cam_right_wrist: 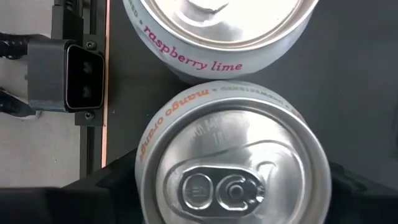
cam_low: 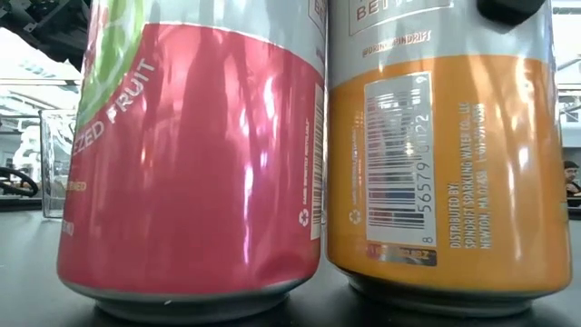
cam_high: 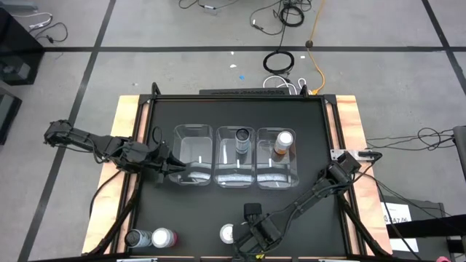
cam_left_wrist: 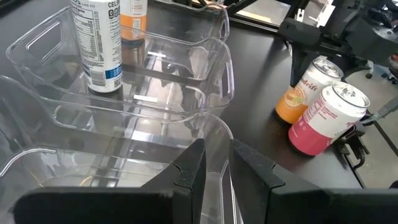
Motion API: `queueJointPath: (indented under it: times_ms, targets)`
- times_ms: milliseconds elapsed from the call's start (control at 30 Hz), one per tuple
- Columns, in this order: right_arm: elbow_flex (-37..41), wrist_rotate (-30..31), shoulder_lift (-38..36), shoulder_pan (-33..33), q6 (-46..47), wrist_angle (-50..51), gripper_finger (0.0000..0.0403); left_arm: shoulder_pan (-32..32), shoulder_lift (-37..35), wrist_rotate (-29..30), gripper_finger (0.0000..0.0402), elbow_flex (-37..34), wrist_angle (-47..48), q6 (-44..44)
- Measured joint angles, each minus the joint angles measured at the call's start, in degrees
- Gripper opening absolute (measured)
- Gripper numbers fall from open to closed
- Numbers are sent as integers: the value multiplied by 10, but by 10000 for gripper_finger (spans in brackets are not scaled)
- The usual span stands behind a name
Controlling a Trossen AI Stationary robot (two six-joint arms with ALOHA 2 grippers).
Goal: Sort soda cans
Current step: Put the left yellow-white soda can into the middle right transparent bin
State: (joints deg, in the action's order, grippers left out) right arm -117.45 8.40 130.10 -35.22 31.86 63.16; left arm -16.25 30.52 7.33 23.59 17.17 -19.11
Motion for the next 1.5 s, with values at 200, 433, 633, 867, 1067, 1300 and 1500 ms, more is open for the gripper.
queueJointPath:
  times_ms: [200, 433, 633, 867, 1067, 1300, 1500]
  targets:
    - [0, -8, -1, 0, 5, -1, 276, 0, 0, 0, 80, 0, 0, 0]
    - [0, -9, -3, 3, 57, 0, 276, 0, 0, 0, 80, 0, 0, 0]
    - [-1, 10, -37, 4, 123, 13, 276, 0, 0, 0, 80, 0, 0, 0]
    - [-2, 58, -94, 6, 219, 81, 276, 0, 0, 0, 80, 0, 1, 0]
    - [-3, 89, -144, 27, 335, 217, 276, 0, 0, 0, 80, 0, 0, 0]
    - [4, 138, -179, 79, 354, 254, 276, 0, 0, 0, 80, 0, -1, 0]
    - [19, 141, -185, 144, 256, 267, 276, 0, 0, 0, 80, 0, -1, 0]
